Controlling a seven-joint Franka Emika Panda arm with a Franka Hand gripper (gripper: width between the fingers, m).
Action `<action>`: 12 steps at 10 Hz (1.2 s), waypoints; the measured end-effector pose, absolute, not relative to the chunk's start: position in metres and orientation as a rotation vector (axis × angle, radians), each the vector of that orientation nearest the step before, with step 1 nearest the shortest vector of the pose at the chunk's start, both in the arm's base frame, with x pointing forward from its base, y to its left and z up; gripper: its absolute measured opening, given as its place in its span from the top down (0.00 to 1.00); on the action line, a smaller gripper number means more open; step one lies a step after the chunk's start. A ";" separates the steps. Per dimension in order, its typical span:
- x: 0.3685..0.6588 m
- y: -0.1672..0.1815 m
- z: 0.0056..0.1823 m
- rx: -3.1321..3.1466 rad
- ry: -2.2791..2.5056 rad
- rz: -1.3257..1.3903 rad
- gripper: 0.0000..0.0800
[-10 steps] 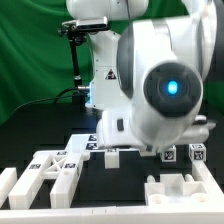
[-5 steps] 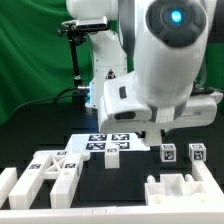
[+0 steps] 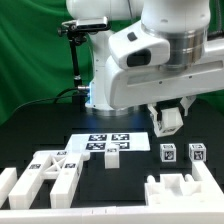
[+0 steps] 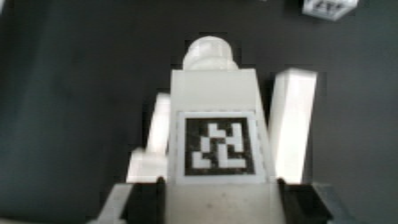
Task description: Assemble chair
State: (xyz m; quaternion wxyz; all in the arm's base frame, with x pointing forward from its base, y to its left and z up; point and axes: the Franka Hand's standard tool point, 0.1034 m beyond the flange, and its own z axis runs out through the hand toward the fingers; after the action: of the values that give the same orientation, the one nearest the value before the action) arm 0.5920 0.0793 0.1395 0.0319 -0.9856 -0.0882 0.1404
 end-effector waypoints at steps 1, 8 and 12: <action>0.590 0.078 0.139 -3.045 -0.267 0.374 0.64; 0.639 0.094 0.130 -3.020 -0.338 -0.600 0.64; 0.631 0.106 0.111 -2.991 -0.363 -0.715 0.64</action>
Offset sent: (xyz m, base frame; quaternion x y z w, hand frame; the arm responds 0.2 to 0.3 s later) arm 0.0424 0.0389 -0.0073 0.0034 0.2172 -0.0636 0.9741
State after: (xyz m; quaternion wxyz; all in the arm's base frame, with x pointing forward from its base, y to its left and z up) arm 0.6314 0.1065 0.1110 0.0225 -0.9657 -0.1170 -0.2307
